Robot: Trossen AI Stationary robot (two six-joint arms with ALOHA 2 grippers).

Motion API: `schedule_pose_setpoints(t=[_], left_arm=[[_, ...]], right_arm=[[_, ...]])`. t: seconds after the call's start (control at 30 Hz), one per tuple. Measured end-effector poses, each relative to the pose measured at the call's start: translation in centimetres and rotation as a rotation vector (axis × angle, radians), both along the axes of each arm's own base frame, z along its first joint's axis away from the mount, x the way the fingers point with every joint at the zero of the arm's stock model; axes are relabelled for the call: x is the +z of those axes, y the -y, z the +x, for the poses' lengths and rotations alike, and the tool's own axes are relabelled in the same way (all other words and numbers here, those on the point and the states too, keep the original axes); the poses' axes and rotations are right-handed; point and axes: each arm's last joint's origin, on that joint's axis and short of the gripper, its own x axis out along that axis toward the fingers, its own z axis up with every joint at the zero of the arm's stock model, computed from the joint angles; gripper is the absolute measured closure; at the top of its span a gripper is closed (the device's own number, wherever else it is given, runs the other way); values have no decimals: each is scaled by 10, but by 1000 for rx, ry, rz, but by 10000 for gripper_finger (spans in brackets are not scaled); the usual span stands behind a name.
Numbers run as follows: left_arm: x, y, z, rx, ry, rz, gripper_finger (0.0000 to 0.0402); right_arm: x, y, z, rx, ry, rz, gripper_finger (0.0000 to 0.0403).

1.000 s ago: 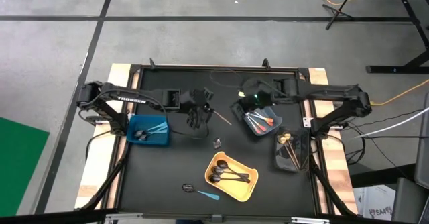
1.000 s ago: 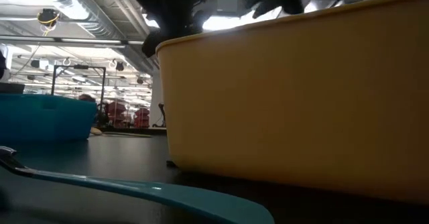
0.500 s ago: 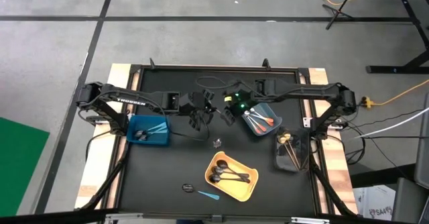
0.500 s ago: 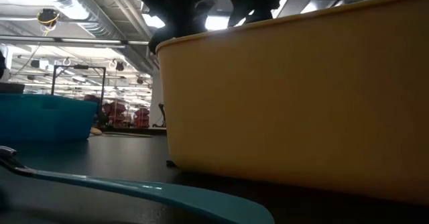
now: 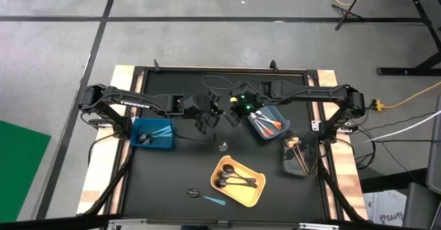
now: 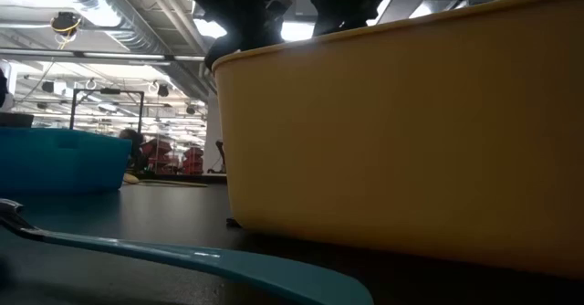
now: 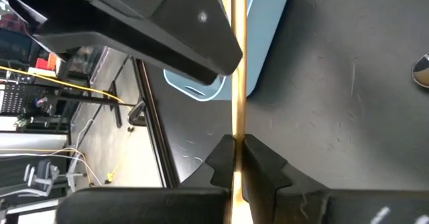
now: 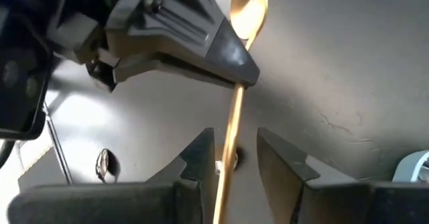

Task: Sort silverware by color (type)
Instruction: Put the gold spoon into the black bin

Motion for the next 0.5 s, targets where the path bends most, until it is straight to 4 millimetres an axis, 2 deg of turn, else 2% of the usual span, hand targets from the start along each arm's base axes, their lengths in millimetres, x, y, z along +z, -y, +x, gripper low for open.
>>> schedule_pose_setpoints(t=[0.5], left_arm=[[6, 0, 4, -10, 71, 15, 389]], right_arm=[[-3, 0, 2, 5, -10, 7, 304]])
